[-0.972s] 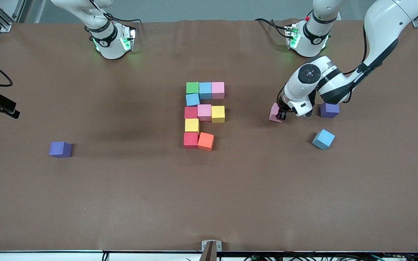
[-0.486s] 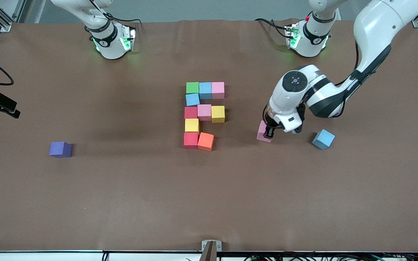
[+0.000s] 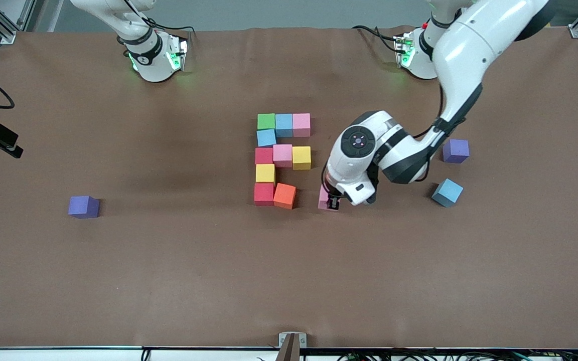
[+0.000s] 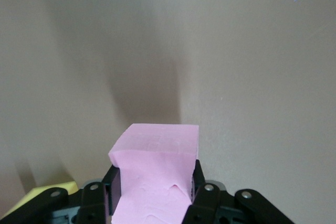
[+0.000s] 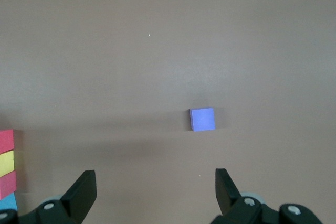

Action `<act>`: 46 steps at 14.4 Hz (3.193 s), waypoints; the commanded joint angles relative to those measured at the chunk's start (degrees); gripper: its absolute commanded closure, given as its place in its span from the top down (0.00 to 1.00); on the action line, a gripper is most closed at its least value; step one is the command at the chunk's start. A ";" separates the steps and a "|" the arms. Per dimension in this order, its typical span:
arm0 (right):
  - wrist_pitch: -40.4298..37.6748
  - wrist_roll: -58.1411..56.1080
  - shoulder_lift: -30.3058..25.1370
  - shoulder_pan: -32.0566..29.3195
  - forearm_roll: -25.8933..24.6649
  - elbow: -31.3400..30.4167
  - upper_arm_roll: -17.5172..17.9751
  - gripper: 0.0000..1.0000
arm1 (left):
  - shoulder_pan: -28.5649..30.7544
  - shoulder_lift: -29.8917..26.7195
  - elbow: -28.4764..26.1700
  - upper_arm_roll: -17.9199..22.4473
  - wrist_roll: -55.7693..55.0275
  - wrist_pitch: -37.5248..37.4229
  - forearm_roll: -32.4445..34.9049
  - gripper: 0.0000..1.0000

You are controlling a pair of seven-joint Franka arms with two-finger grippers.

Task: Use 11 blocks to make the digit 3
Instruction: 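Lower the pink cube beside the orange cube with the left gripper, then open the left gripper and lift it off the pink cube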

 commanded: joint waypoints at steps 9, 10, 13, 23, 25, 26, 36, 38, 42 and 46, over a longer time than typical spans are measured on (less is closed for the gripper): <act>-0.60 -0.45 -1.21 -0.18 -0.96 -1.02 0.19 1.00 | -10.90 7.91 10.86 8.03 -8.70 -1.49 -7.23 0.21; -0.60 -0.45 -1.21 -0.18 -0.96 -1.02 0.19 1.00 | -11.34 8.35 11.12 8.11 -11.06 -1.06 -7.14 0.21; -0.78 -0.45 -1.21 -0.18 -0.96 -1.02 0.19 1.00 | -11.69 8.79 11.21 8.20 -12.31 -0.97 -6.97 0.20; -0.87 -0.45 -1.21 -0.27 -0.96 -1.11 0.19 1.00 | -13.98 9.32 11.03 8.29 -11.61 -1.49 -6.18 0.21; -0.87 -0.45 -1.21 -0.27 -0.88 -1.11 0.19 1.00 | -14.15 9.32 10.94 8.29 -11.00 -1.49 -6.00 0.21; -0.87 -0.45 -1.21 -0.27 -0.88 -1.11 0.19 1.00 | -14.15 9.32 10.94 8.29 -10.56 -1.49 -6.00 0.21; -0.95 -0.45 -1.21 -0.18 -0.44 -1.37 0.28 1.00 | -13.72 8.27 11.03 8.29 -6.44 -1.58 -6.00 1.00; -1.30 -0.45 -1.21 -0.18 -0.35 -1.37 0.28 1.00 | -13.36 7.04 11.03 8.20 -2.66 -1.58 -5.22 1.00; -1.39 -0.54 -1.21 -0.09 -0.35 -1.37 0.28 1.00 | -12.57 0.99 11.12 7.77 2.42 -6.13 -4.68 1.00; -1.57 -0.71 -1.21 0.08 -0.35 -1.37 0.36 1.00 | -8.19 -10.34 11.12 7.50 20.76 -14.66 -8.89 1.00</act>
